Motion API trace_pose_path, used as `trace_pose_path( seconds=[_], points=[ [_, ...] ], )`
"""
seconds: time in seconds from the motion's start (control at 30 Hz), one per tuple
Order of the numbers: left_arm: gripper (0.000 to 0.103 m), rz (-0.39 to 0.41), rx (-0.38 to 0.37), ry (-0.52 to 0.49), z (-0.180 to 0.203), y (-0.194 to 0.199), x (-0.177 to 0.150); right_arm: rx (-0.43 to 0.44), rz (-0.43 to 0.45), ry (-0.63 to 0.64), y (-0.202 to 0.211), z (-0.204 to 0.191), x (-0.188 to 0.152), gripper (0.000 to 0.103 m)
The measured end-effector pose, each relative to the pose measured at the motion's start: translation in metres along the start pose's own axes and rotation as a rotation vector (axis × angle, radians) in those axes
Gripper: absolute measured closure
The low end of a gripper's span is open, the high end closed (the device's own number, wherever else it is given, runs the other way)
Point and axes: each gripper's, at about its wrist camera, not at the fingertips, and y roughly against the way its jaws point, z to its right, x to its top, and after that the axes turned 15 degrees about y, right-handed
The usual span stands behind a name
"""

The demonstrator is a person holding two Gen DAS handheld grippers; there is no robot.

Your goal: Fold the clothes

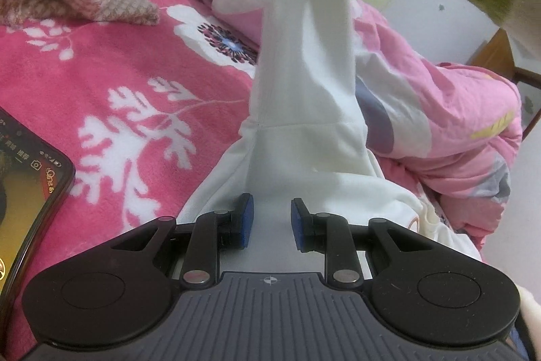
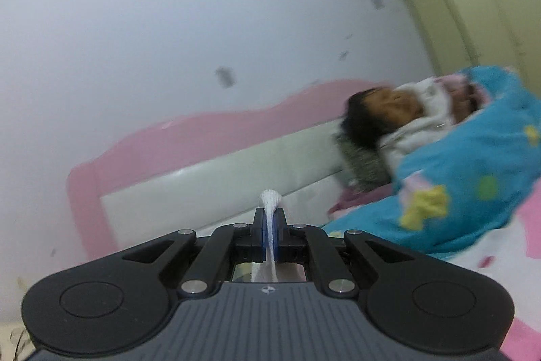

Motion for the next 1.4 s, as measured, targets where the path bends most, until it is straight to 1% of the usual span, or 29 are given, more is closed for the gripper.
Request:
trace_pose_path(
  seconds=[0.17, 0.3, 0.37, 0.4, 0.43, 0.47, 0.5, 0.53, 0.6, 0.67, 0.77, 1.2, 1.3, 1.37, 1.4],
  points=[
    [0.079, 0.001, 0.003, 0.005, -0.001, 0.001, 0.0, 0.107, -0.071, 0.062, -0.048, -0.01, -0.02, 0.098],
    [0.079, 0.002, 0.005, 0.005, 0.0, 0.001, -0.001, 0.183, -0.108, 0.081, -0.094, -0.013, -0.049, 0.098],
    [0.079, 0.004, 0.009, -0.003, 0.001, 0.0, -0.001, 0.233, -0.157, 0.062, -0.12, -0.016, -0.071, 0.098],
    [0.079, 0.006, 0.01, -0.006, 0.001, 0.0, -0.001, 0.213, -0.204, 0.089, -0.133, -0.02, -0.082, 0.095],
    [0.079, 0.007, 0.01, -0.009, 0.002, 0.0, -0.002, 0.194, -0.25, 0.115, -0.147, -0.024, -0.093, 0.089],
    [0.079, 0.009, 0.011, -0.012, 0.002, -0.001, -0.002, 0.175, -0.297, 0.141, -0.16, -0.028, -0.104, 0.08],
    [0.079, 0.009, 0.01, -0.011, 0.002, -0.001, -0.002, 0.155, -0.342, 0.168, -0.173, -0.032, -0.115, 0.059],
    [0.079, 0.009, 0.009, -0.011, 0.001, 0.0, -0.001, 0.126, -0.368, 0.208, -0.179, -0.036, -0.123, 0.057],
    [0.079, 0.01, 0.007, -0.01, 0.001, 0.0, -0.001, 0.096, -0.367, 0.233, -0.18, -0.038, -0.127, 0.057],
    [0.079, 0.01, 0.002, -0.006, 0.001, -0.001, -0.001, 0.082, -0.35, 0.202, -0.17, -0.032, -0.118, 0.057],
    [0.079, 0.009, -0.007, 0.005, -0.001, 0.0, 0.0, 0.051, -0.308, 0.179, -0.14, -0.021, -0.088, 0.057],
    [0.078, 0.006, -0.004, 0.004, -0.003, 0.0, 0.0, -0.276, -0.231, 0.216, 0.189, -0.013, 0.022, 0.057],
    [0.078, -0.006, 0.014, -0.003, 0.0, -0.001, 0.002, -0.392, -0.287, 0.188, 0.272, -0.017, 0.007, 0.057],
    [0.078, -0.024, 0.049, -0.031, 0.008, 0.0, 0.005, -0.449, -0.332, 0.154, 0.317, -0.018, -0.014, 0.057],
    [0.078, -0.033, 0.067, -0.045, 0.012, 0.001, 0.006, -0.464, -0.363, 0.127, 0.332, -0.016, -0.029, 0.057]
  ],
)
